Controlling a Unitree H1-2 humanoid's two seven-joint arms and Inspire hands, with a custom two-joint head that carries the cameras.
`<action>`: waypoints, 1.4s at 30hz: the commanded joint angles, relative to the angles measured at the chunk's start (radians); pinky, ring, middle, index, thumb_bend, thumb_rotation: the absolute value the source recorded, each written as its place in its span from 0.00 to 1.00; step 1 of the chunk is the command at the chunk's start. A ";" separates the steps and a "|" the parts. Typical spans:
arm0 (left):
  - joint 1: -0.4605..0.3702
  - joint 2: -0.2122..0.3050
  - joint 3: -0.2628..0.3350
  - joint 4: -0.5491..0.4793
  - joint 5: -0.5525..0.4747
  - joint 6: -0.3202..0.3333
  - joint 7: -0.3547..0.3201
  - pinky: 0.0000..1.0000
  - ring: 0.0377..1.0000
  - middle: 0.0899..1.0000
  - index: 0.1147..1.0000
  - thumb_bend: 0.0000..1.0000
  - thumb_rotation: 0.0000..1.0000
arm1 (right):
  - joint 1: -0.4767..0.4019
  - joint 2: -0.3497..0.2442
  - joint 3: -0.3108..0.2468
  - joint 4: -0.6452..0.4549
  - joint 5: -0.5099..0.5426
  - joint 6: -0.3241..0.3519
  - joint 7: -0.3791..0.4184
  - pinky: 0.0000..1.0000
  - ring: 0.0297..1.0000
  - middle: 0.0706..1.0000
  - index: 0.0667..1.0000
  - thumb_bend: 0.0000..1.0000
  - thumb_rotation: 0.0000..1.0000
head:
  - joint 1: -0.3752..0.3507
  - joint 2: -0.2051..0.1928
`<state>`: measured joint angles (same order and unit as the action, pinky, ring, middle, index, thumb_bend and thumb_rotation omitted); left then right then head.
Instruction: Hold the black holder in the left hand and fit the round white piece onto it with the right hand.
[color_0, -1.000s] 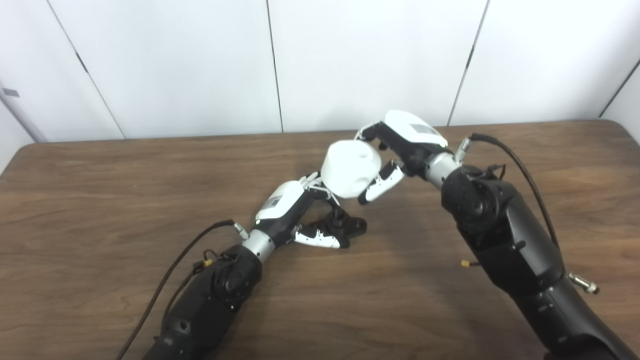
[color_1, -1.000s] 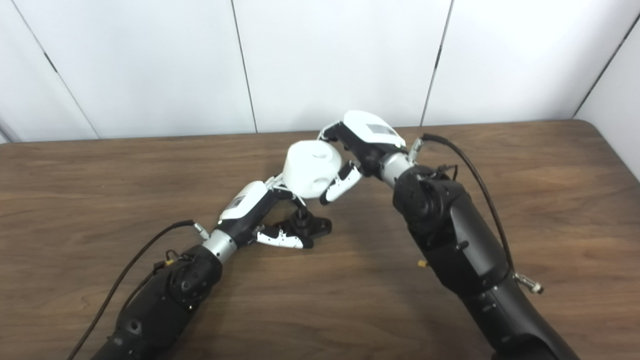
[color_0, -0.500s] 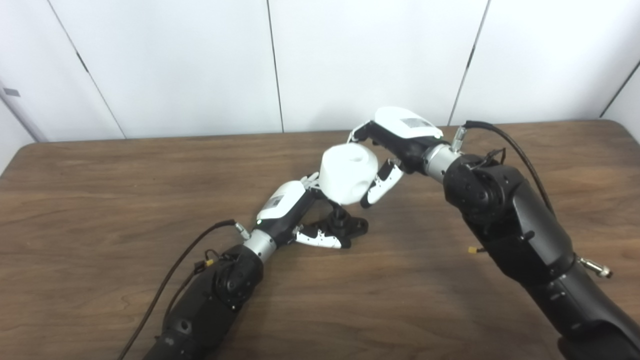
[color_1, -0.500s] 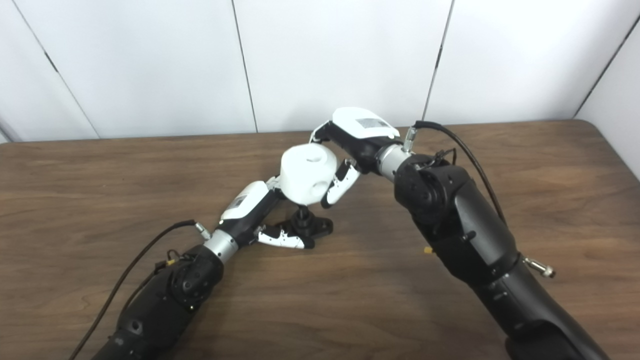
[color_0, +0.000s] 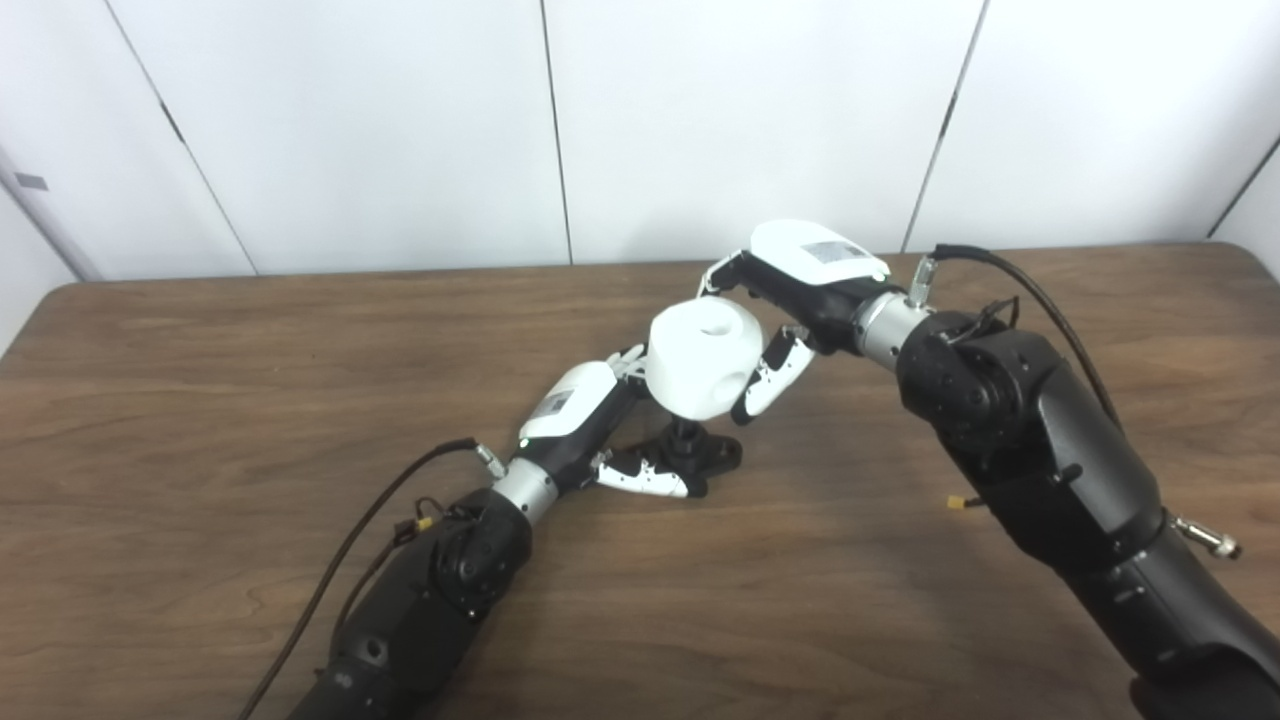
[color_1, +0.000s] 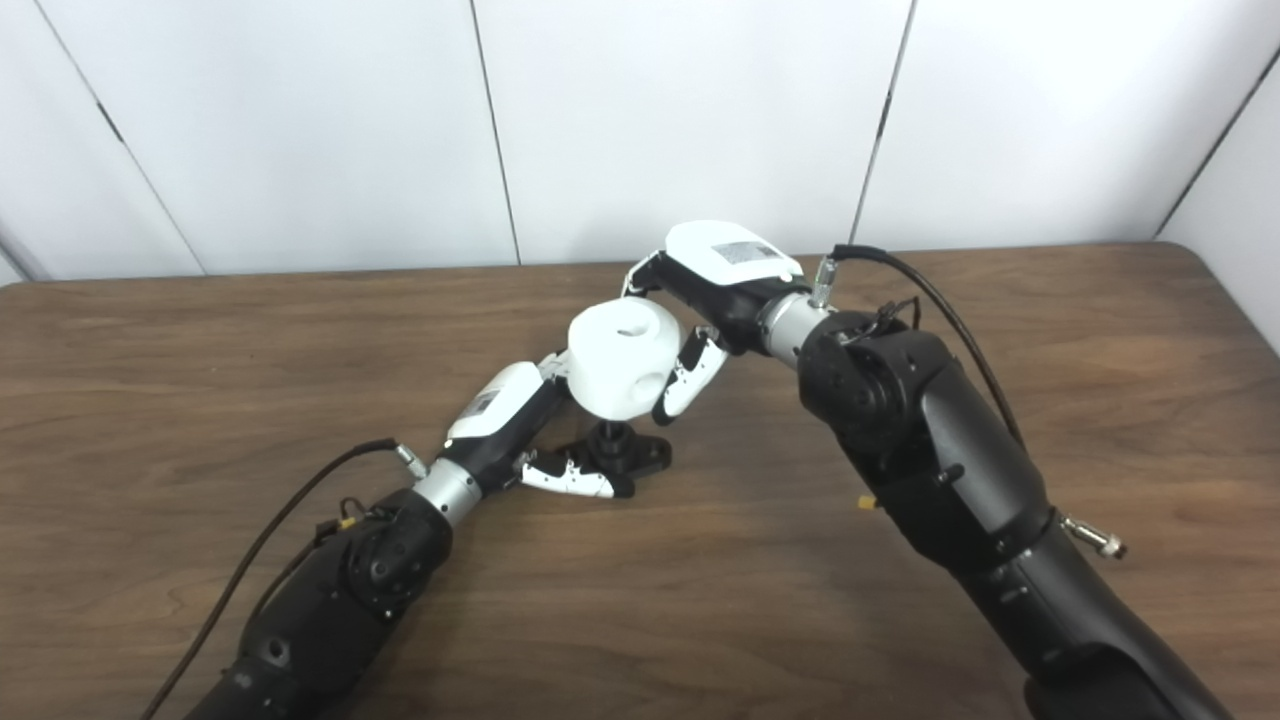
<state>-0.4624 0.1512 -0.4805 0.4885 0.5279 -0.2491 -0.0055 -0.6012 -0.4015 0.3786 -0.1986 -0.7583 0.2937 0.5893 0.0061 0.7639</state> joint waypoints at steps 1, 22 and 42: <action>0.079 -0.054 -0.069 0.061 0.014 0.023 -0.082 1.00 1.00 0.93 0.41 0.52 0.06 | -0.031 -0.006 -0.013 -0.004 -0.006 -0.042 -0.041 0.72 0.79 0.73 0.44 0.52 0.14 | 0.000 0.001; 0.086 -0.059 -0.075 0.029 0.014 0.050 -0.092 1.00 1.00 0.93 0.41 0.52 0.06 | -0.010 0.018 0.008 0.050 -0.045 -0.071 -0.035 0.80 0.79 0.73 0.45 0.52 0.13 | 0.016 0.013; 0.090 -0.070 -0.090 0.009 0.015 0.074 -0.097 1.00 1.00 0.94 0.41 0.52 0.06 | 0.001 0.031 0.042 0.084 -0.061 -0.090 -0.038 0.76 0.82 0.74 0.45 0.52 0.14 | 0.026 0.026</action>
<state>-0.4503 0.1374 -0.4932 0.4555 0.5286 -0.2037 -0.0056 -0.5713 -0.3739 0.4063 -0.1159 -0.8080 0.2285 0.5531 0.0322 0.7885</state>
